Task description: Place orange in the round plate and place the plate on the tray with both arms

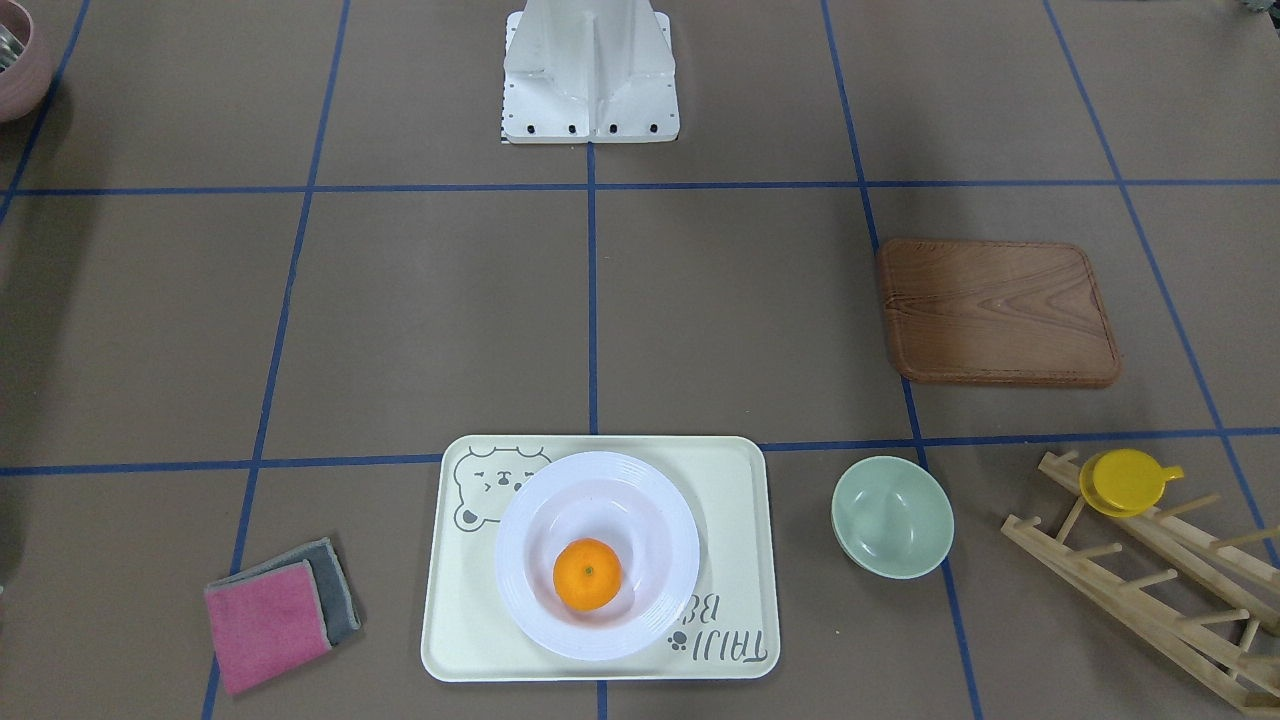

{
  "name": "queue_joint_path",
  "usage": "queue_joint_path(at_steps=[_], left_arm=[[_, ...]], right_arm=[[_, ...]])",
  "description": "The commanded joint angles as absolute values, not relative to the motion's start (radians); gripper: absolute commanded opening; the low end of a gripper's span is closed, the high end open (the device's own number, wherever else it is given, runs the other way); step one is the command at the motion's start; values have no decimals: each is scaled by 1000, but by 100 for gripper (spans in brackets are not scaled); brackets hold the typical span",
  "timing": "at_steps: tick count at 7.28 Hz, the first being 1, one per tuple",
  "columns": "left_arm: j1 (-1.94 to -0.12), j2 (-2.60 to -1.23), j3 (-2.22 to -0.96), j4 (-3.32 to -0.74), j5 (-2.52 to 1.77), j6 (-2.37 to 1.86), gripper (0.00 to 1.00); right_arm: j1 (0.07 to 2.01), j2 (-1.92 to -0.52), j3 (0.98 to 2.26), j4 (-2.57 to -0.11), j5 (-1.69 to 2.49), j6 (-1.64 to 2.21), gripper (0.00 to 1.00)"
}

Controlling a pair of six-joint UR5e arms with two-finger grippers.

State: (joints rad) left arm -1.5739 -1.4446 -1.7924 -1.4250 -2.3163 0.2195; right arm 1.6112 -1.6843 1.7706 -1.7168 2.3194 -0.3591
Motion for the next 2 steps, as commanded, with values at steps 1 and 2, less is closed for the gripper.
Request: queue_joint_path(at_steps=[1,2], left_arm=[[-1574,-1443,-1793,-1425,-2316,219,100],[-1574,-1443,-1792,-1424,-2316,219,100]], right_arm=[[1611,-1684,1766,-1717,2319,-359,100],[1611,-1684,1764,-1717,2319,-359,100]])
